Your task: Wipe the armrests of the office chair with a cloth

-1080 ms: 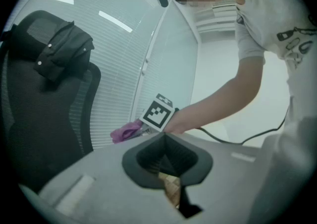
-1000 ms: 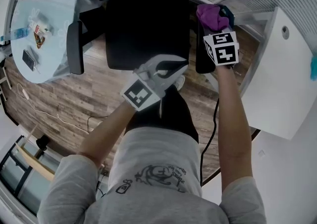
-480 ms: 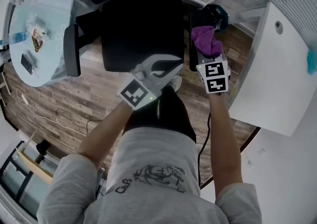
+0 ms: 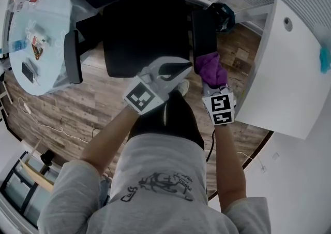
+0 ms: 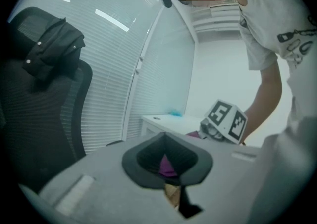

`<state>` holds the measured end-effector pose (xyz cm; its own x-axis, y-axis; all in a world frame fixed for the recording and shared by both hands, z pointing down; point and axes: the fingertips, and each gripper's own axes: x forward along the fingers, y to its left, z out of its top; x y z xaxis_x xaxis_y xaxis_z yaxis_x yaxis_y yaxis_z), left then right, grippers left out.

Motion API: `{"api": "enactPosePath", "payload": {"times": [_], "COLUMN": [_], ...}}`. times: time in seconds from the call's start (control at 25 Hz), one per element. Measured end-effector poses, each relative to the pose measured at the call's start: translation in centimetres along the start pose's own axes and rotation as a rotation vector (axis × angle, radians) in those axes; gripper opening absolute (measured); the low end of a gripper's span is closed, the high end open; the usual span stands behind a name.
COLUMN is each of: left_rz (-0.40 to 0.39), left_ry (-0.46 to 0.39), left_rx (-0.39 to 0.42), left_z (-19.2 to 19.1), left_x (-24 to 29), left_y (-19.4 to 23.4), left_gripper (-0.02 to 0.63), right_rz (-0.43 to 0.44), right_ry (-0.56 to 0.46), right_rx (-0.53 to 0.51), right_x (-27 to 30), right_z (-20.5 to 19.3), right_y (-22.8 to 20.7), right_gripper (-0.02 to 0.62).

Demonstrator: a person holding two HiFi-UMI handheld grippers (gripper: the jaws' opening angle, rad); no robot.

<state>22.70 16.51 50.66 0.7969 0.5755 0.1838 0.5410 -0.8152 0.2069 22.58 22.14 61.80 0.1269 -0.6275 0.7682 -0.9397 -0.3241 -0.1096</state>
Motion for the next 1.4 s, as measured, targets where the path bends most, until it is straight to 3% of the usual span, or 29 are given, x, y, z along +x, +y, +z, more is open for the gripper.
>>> {"api": "enactPosePath", "payload": {"times": [0.52, 1.4], "left_rz": [0.037, 0.054], "left_ry": [-0.001, -0.017], "left_rx": [-0.016, -0.007], "left_z": [-0.8, -0.3], "left_x": [-1.6, -3.5], "left_y": [3.0, 4.0], "left_gripper": [0.002, 0.002], "right_rz": [-0.025, -0.027], "right_ry": [-0.016, 0.017], "right_rx": [0.051, -0.054], "right_x": [2.1, 12.5], "right_z": [2.0, 13.2], "right_y": [-1.7, -9.4], "right_gripper": [0.031, 0.031]}}
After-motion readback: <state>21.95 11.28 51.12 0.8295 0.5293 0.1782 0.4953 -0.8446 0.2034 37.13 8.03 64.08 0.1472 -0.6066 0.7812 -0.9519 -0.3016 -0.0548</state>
